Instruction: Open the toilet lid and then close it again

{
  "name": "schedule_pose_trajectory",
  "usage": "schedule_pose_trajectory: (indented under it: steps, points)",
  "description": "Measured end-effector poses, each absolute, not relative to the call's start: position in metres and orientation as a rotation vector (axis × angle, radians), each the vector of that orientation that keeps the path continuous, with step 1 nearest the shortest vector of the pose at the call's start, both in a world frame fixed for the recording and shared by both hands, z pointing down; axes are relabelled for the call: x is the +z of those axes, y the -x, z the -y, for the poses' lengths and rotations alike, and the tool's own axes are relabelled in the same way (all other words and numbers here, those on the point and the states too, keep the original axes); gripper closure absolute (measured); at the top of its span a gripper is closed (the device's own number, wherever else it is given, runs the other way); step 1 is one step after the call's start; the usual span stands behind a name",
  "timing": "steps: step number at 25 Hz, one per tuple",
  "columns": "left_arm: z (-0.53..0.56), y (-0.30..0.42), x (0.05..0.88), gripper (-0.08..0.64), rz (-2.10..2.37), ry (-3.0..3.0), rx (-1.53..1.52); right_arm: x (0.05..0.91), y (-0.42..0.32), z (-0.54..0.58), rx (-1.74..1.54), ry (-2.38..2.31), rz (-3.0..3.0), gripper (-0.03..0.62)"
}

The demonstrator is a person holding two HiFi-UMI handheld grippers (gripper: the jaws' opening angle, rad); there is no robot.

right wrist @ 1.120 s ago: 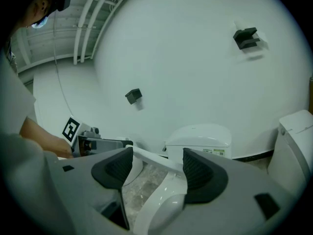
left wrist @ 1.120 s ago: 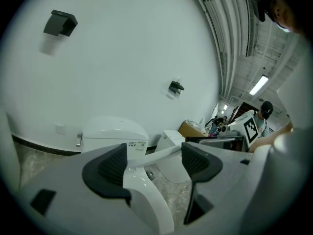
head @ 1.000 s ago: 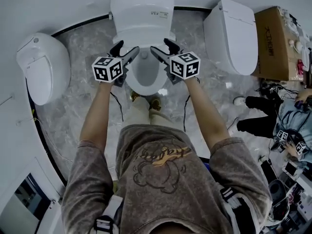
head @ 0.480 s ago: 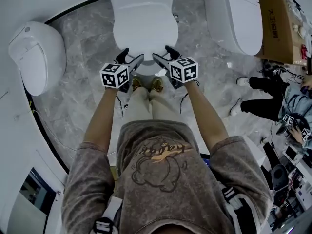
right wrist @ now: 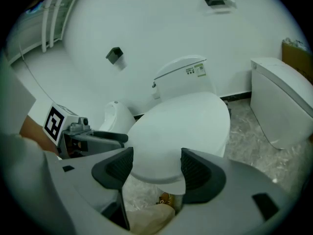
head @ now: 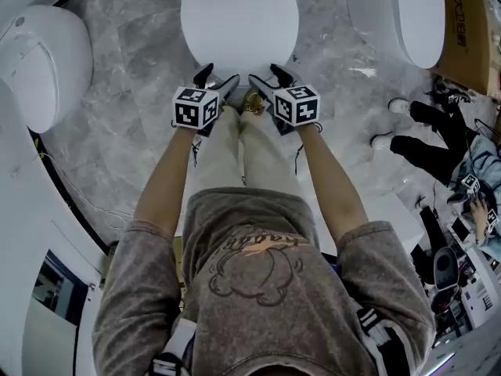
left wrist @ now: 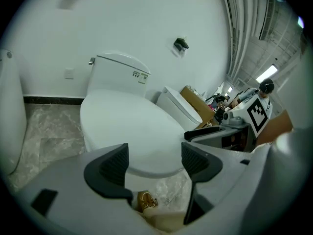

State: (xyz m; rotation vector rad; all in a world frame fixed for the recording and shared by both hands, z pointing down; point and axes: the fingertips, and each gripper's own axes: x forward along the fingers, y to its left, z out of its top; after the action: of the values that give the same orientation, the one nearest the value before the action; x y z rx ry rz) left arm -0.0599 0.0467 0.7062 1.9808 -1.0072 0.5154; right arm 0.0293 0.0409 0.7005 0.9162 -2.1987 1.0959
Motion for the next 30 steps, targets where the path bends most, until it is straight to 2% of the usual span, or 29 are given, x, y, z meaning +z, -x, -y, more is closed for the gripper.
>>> schedule_pose_trajectory:
  steps: [19,21,25,30]
  points:
    - [-0.076,0.043,0.839,0.221,0.949,-1.855,0.636,0.841,-0.038,-0.076,1.176,-0.892,2.044,0.287]
    - [-0.076,0.044,0.840,0.225,0.970,-1.861,0.620,0.843,-0.039,-0.075,1.155,-0.910,2.058,0.308]
    - [-0.073,0.043,0.836,0.225,0.959,-1.849,0.601,0.837,-0.040,-0.072,1.159,-0.907,2.059,0.309]
    - [-0.036,0.051,0.765,0.225,1.024,-1.924,0.539,0.765,-0.029,-0.035,1.104,-0.948,2.173,0.309]
